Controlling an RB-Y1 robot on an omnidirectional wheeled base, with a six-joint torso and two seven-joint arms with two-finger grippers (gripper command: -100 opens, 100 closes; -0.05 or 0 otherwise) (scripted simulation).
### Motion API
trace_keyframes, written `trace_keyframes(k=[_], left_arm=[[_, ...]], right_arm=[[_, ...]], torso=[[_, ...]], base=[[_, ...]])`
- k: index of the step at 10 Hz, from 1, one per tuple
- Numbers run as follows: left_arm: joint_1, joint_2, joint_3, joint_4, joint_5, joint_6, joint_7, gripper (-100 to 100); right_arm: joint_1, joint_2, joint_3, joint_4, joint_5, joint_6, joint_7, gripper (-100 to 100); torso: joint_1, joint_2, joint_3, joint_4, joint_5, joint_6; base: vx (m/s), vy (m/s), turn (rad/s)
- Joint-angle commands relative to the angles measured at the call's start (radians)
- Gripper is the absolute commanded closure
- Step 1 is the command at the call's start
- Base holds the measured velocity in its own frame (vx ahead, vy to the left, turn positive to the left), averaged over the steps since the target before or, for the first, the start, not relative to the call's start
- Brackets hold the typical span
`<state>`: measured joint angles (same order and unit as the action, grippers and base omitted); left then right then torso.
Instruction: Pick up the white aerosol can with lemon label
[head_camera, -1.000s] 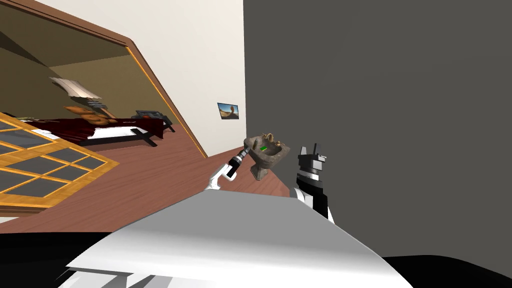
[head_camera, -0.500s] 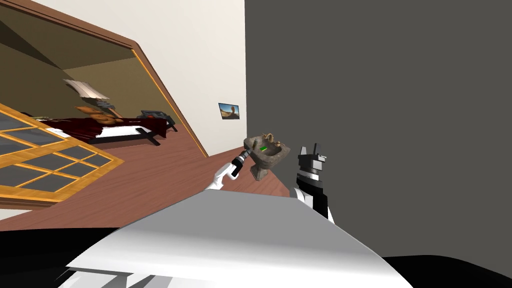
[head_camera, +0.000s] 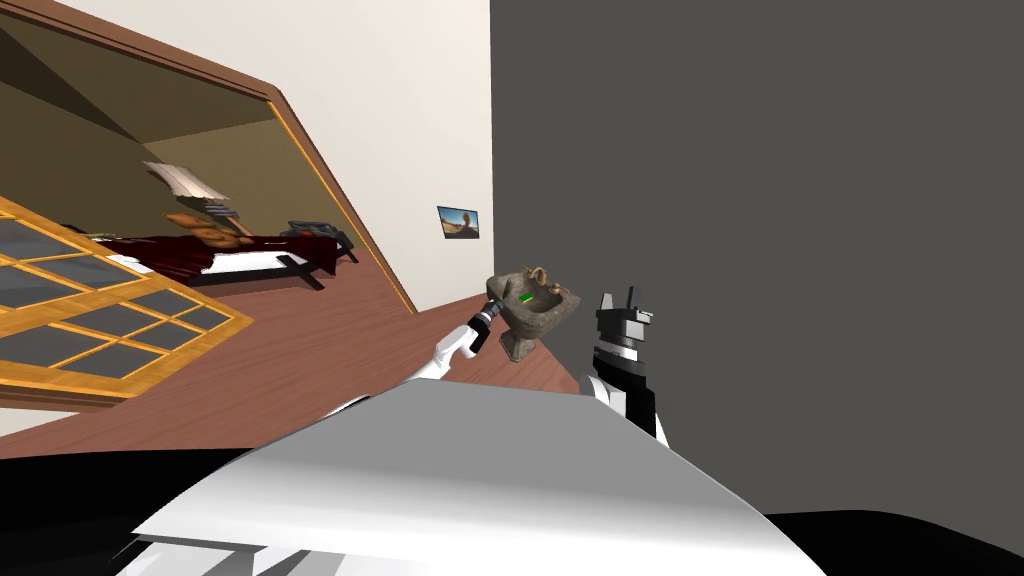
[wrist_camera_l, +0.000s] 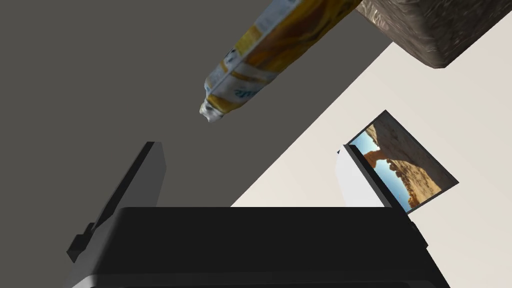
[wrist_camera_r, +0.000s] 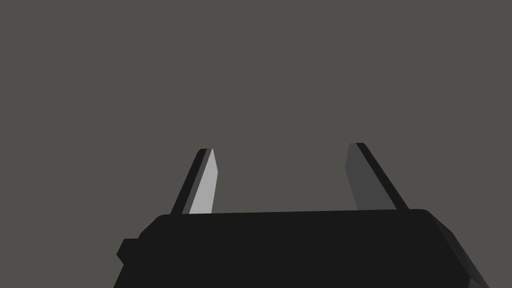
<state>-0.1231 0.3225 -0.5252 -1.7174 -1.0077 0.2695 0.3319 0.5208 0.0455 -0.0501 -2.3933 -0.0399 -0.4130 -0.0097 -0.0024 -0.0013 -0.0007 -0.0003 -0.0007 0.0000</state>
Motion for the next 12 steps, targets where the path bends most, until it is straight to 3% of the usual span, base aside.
trace_keyframes(k=[1,2,3,6,8,9,11,12], left_arm=[[-0.031,0.006,-0.031,0.034,-0.050,0.040,0.023,-100],[-0.031,0.006,-0.031,0.034,-0.061,0.040,0.023,-100],[-0.056,0.013,-0.057,0.062,-0.100,0.074,0.041,-100],[-0.079,0.019,-0.082,0.089,-0.150,0.107,0.058,-100],[-0.122,0.033,-0.127,0.141,-0.215,0.170,0.090,-100],[-0.122,0.033,-0.127,0.141,-0.230,0.170,0.090,-100],[-0.160,0.048,-0.167,0.189,-0.297,0.226,0.117,-100],[-0.160,0.048,-0.167,0.189,-0.300,0.226,0.117,-100]], right_arm=[[0.000,0.000,0.000,0.000,0.000,0.000,0.000,0],[0.000,0.000,0.000,0.000,0.000,0.000,0.000,0],[0.000,0.000,0.000,0.000,0.000,0.000,0.000,0],[0.000,0.000,0.000,0.000,0.000,0.000,0.000,0],[0.000,0.000,0.000,0.000,0.000,0.000,0.000,0],[0.000,0.000,0.000,0.000,0.000,0.000,0.000,0],[0.000,0.000,0.000,0.000,0.000,0.000,0.000,0],[0.000,0.000,0.000,0.000,0.000,0.000,0.000,0]], torso=[[0.000,0.000,0.000,0.000,0.000,0.000],[0.000,0.000,0.000,0.000,0.000,0.000],[0.000,0.000,0.000,0.000,0.000,0.000],[0.000,-0.001,-0.001,0.000,0.000,0.000],[0.000,-0.001,-0.001,0.000,0.000,0.000],[0.000,-0.002,-0.001,0.000,0.000,0.000],[0.000,-0.001,-0.001,0.000,0.000,0.000],[0.000,-0.002,-0.001,0.000,0.000,0.000]], base=[[0.014,-0.043,0.033],[0.018,-0.039,0.017],[0.024,-0.038,0.028],[0.022,-0.030,0.020],[0.035,-0.041,0.025],[0.031,-0.040,0.015],[0.032,-0.039,0.017],[0.035,-0.029,0.005]])
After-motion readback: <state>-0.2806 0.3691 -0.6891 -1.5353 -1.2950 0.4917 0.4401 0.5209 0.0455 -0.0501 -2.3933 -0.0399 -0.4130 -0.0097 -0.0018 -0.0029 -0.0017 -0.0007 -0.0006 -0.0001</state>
